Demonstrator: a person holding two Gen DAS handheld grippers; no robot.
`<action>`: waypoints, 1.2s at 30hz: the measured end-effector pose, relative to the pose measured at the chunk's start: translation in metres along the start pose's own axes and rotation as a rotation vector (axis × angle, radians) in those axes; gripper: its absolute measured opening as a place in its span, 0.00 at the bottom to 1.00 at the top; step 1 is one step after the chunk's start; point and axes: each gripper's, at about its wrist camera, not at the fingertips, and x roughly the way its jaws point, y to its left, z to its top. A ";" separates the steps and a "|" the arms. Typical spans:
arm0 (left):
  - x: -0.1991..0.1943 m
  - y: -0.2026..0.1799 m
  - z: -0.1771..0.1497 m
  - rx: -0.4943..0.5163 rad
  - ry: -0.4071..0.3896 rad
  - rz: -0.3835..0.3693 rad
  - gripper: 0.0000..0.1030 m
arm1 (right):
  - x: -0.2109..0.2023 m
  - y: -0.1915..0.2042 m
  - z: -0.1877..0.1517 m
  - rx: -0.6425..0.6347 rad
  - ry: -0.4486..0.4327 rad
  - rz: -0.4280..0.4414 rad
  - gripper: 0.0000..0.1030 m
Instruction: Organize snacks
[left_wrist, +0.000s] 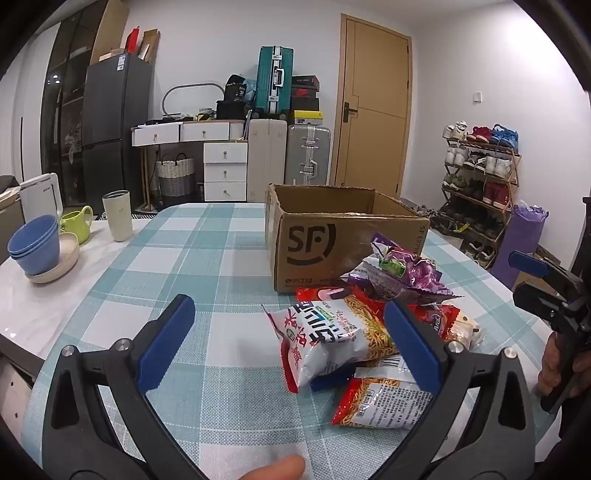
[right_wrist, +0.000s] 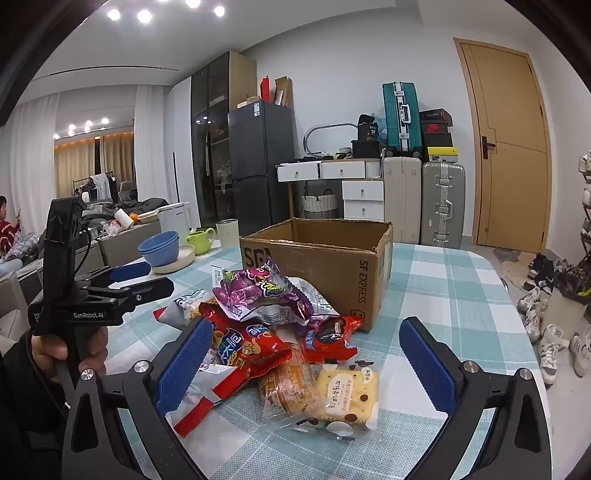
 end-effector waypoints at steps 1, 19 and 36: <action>0.000 0.000 0.000 0.003 -0.001 0.001 0.99 | 0.000 0.000 0.000 0.002 -0.001 0.001 1.00; 0.000 0.000 0.000 0.010 -0.002 0.005 0.99 | 0.000 0.000 0.000 0.001 0.000 0.000 1.00; 0.000 0.000 0.000 0.009 -0.002 0.006 0.99 | 0.001 0.000 0.000 0.003 0.001 0.000 1.00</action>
